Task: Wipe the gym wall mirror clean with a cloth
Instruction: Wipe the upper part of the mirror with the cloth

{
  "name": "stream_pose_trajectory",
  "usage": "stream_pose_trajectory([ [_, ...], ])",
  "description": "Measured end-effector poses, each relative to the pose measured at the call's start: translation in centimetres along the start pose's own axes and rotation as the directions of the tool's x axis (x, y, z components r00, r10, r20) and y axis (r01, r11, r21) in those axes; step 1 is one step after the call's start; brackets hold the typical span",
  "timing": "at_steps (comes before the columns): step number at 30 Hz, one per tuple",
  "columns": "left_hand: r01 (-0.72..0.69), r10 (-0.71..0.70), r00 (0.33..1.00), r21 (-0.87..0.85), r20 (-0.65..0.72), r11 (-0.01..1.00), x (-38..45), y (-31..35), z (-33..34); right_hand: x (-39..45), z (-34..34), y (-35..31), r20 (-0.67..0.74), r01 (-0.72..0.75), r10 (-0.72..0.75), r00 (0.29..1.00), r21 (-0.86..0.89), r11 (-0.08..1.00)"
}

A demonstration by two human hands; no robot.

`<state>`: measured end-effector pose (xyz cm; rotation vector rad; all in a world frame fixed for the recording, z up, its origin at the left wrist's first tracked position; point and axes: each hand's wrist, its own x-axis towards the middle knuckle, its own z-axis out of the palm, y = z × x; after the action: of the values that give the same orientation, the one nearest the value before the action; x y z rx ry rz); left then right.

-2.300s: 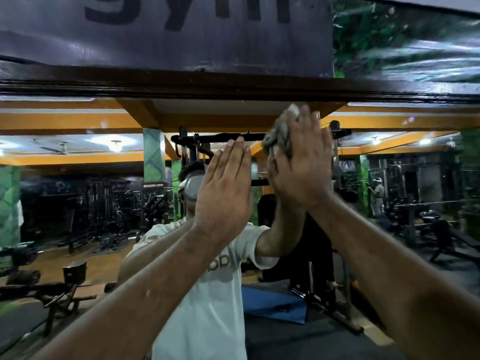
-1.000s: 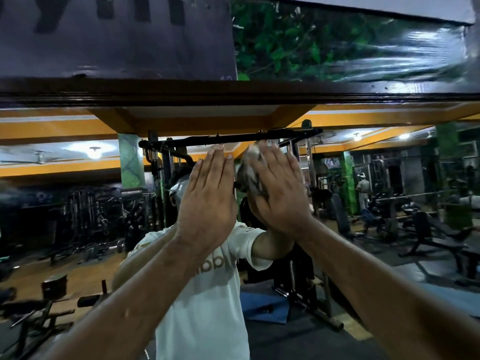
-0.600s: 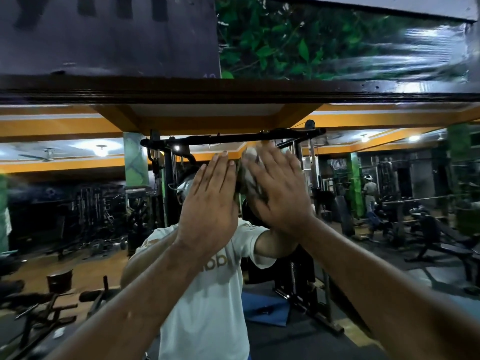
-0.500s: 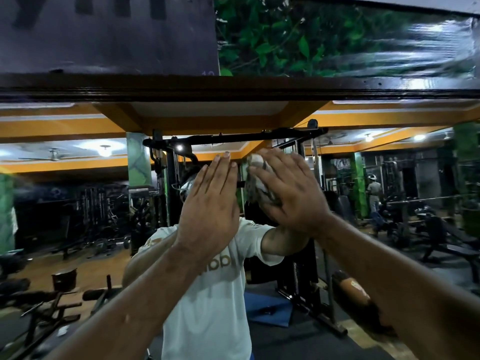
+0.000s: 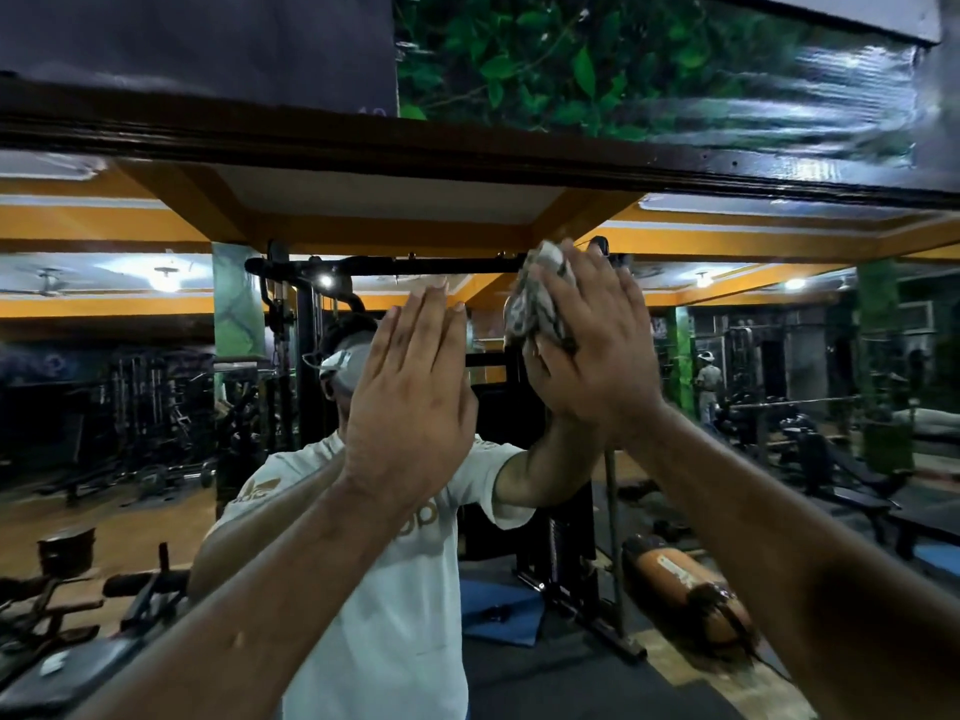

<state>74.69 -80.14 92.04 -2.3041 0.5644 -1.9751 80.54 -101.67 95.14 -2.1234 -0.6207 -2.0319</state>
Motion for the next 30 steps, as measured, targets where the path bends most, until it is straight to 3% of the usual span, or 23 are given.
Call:
stream_pose_trajectory([
  [3,0.007,-0.007,1.000,-0.009,-0.024,1.000,1.2,0.4,0.2,0.9,0.5,-1.7,-0.064,-0.164,0.168,0.984,0.064,0.984],
  [9,-0.022,0.022,1.000,-0.032,0.003,0.999,2.3,1.8,0.9,-2.3,0.0,1.5,-0.020,0.217,-0.217,0.976,0.036,0.975],
  [14,-0.010,0.010,1.000,-0.027,-0.012,1.000,3.0,4.2,1.9,-0.2,-0.4,3.2,-0.107,-0.135,0.141,0.984,0.062,0.989],
  [16,-0.011,0.010,1.000,-0.023,-0.005,1.000,3.2,5.2,2.4,-1.0,-0.3,3.2,-0.096,-0.060,0.067,0.993,0.074,0.995],
  [19,0.020,-0.020,1.000,-0.025,0.003,0.999,3.4,7.0,3.3,-2.4,-1.1,5.7,-0.028,0.210,-0.209,0.978,0.068,0.975],
  [20,0.025,-0.025,1.000,-0.024,0.003,0.999,3.5,7.7,3.7,-2.3,-1.4,7.0,-0.018,0.242,-0.242,0.970,0.063,0.968],
  [25,0.043,-0.043,0.999,-0.015,-0.001,0.999,5.0,11.3,5.1,-0.2,-2.2,9.4,-0.058,-0.050,0.056,0.997,0.098,0.994],
  [30,0.095,-0.095,0.995,0.008,0.004,0.995,4.9,13.1,5.7,-4.5,-2.2,12.4,0.030,0.238,-0.242,0.970,0.102,0.966],
])
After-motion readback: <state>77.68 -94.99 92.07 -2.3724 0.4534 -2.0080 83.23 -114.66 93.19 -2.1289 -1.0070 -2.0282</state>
